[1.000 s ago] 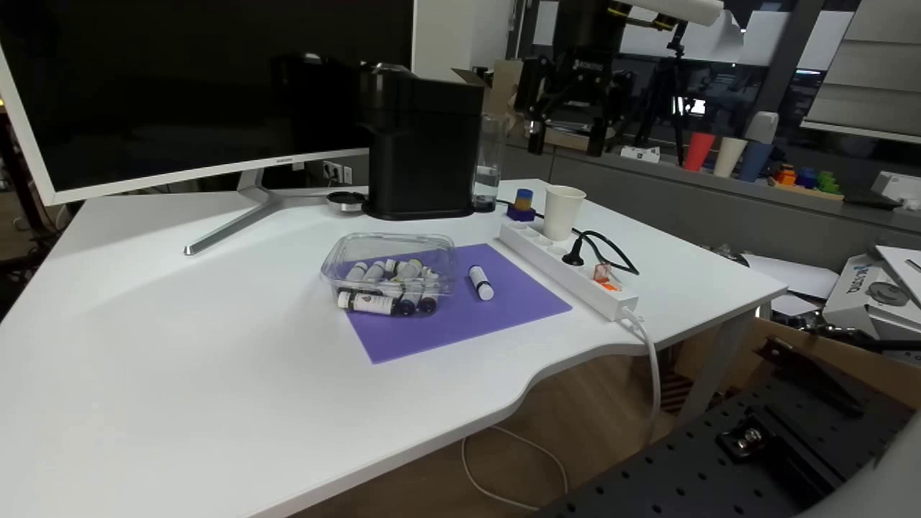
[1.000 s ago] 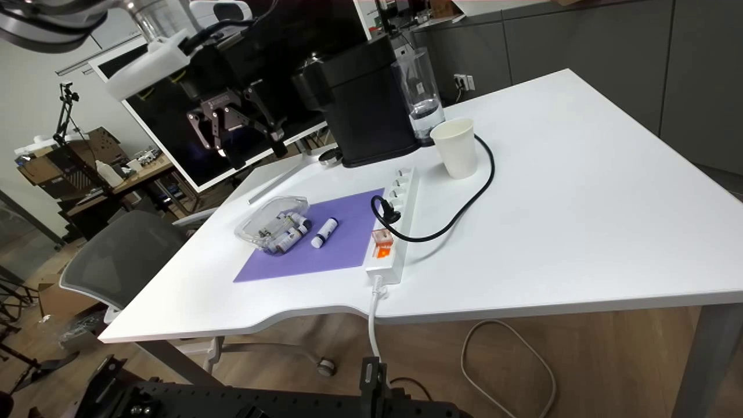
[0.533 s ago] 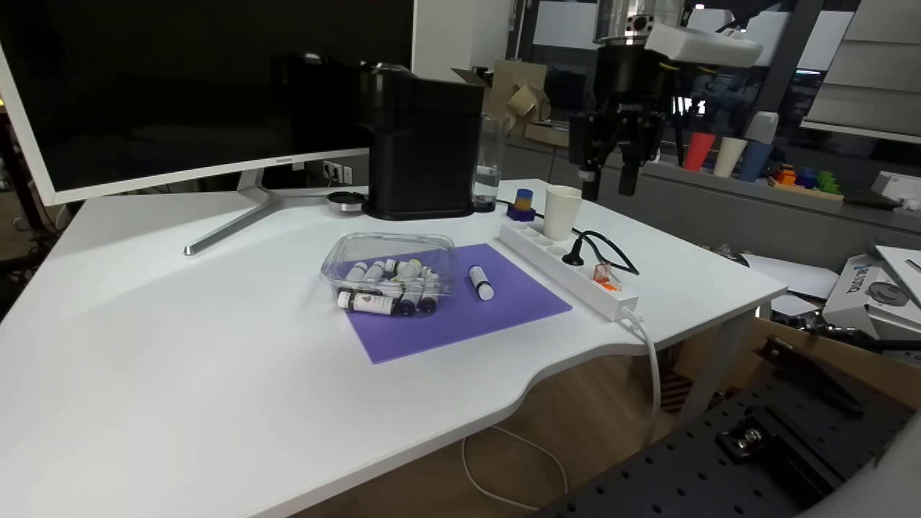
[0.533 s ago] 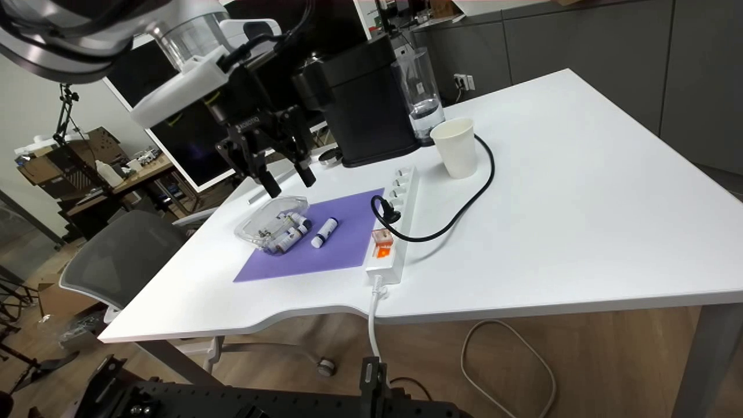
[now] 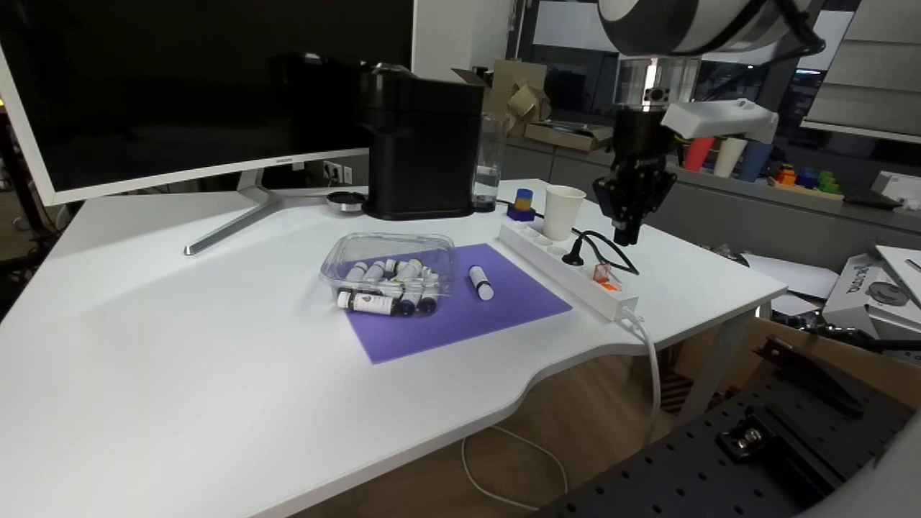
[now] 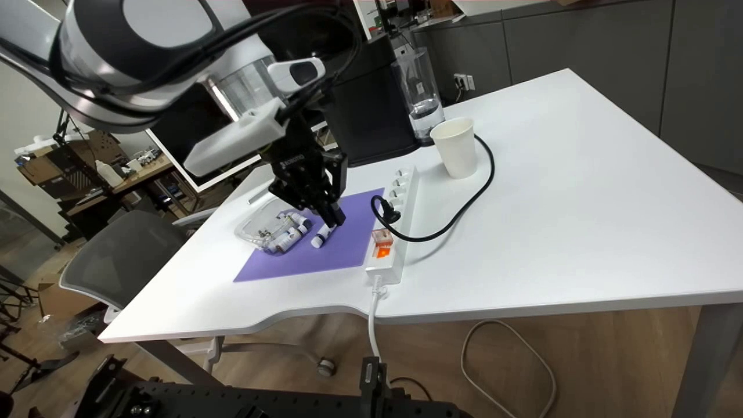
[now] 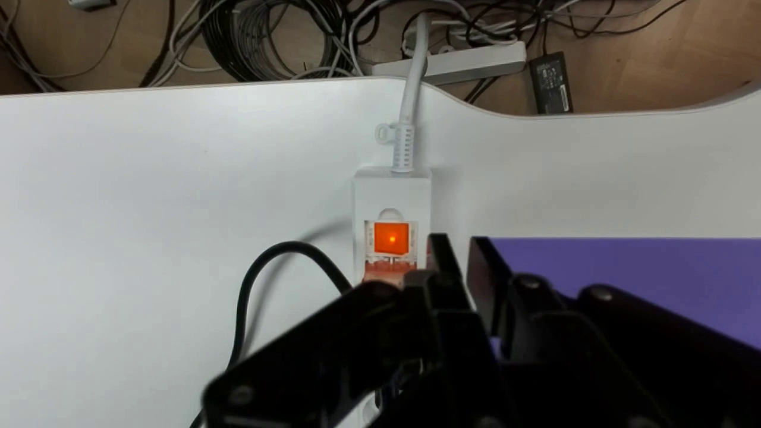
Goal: Press the power switch on the extension cord
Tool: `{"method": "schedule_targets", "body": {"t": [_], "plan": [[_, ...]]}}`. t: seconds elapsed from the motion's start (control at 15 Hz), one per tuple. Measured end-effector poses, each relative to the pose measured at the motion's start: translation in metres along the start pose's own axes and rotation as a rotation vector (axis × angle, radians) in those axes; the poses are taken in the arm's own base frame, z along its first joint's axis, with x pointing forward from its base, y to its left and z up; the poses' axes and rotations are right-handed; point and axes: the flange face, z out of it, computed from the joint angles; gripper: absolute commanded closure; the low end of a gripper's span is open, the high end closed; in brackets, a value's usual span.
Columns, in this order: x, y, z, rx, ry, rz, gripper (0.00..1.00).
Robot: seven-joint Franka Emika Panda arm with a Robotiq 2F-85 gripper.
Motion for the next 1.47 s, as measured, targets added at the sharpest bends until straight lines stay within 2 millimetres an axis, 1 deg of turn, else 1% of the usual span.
{"method": "schedule_targets", "body": {"t": [0.27,0.47,0.8,1.27,1.47], "plan": [[0.004,0.001,0.033,-0.006,0.022,0.001,1.0],[0.007,0.003,0.05,-0.012,0.031,-0.001,1.0],[0.013,0.01,0.061,-0.018,0.032,0.009,1.0],[0.015,0.023,0.069,-0.022,0.032,0.03,1.0],[0.018,0.025,0.073,-0.024,0.032,0.024,1.0]]}}
